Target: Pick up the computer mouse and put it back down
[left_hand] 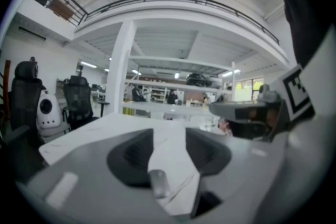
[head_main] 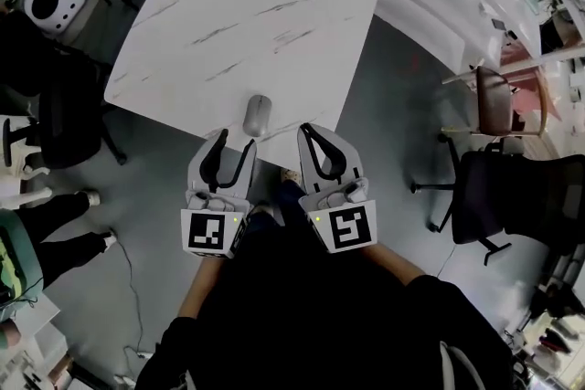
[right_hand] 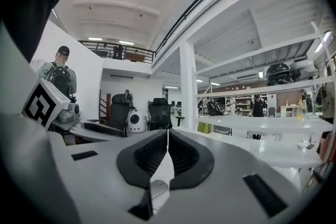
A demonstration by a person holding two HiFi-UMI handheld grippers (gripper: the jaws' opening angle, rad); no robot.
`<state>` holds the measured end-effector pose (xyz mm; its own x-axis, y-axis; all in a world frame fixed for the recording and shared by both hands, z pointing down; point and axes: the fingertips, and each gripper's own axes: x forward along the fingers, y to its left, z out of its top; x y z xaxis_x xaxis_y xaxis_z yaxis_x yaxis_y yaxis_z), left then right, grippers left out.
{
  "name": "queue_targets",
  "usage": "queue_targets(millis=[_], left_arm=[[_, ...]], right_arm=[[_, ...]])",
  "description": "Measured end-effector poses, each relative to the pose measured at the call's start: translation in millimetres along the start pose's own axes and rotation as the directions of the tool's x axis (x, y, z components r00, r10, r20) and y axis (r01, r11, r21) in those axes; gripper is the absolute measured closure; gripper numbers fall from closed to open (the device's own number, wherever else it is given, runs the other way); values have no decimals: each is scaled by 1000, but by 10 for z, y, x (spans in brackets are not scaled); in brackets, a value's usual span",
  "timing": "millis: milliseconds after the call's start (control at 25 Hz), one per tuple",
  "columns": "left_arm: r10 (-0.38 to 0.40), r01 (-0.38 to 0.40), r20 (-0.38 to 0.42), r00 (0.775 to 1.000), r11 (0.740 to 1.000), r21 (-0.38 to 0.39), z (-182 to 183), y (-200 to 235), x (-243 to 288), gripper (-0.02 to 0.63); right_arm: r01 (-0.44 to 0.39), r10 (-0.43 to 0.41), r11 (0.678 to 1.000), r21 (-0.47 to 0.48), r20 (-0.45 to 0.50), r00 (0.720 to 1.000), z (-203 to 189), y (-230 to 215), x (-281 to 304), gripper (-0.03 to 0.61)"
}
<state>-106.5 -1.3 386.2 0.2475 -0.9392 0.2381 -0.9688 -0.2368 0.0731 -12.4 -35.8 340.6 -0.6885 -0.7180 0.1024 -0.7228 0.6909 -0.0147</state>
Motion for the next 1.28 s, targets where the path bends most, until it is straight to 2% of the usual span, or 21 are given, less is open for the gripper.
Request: queue_targets(millis=[240,320,440,640,760,960,1280], left_arm=[[33,-32,-59,998,999,12,-108,17,292,418],[27,-26,-78,997,1000,18,-145,5,409,416],[20,-22,-103,994,1000,-13,-283,13,567,403],[5,-13,-203,979,999,-38,-651,75,804,385],[-15,-3,-272,962,998,-64,-856,76,943,370],[-17,-8,-378,925,998,-65,-1174,112,1101,339],[3,-26,-522,853,999,-37,-1654,242,1201,279]], right_arm=[[-72,72,997,34,-24,997,-118,-213,242,558],[-76,78,996,52,-35,996,-205,-277,304,558],[-76,80,995,70,-60,995,-361,-348,364,558],[-62,70,995,82,-93,993,-563,-451,448,558],[-55,64,995,85,-115,991,-665,-523,477,558],[-41,53,995,92,-137,989,-811,-574,531,558],[-32,45,995,94,-148,988,-896,-600,670,558]])
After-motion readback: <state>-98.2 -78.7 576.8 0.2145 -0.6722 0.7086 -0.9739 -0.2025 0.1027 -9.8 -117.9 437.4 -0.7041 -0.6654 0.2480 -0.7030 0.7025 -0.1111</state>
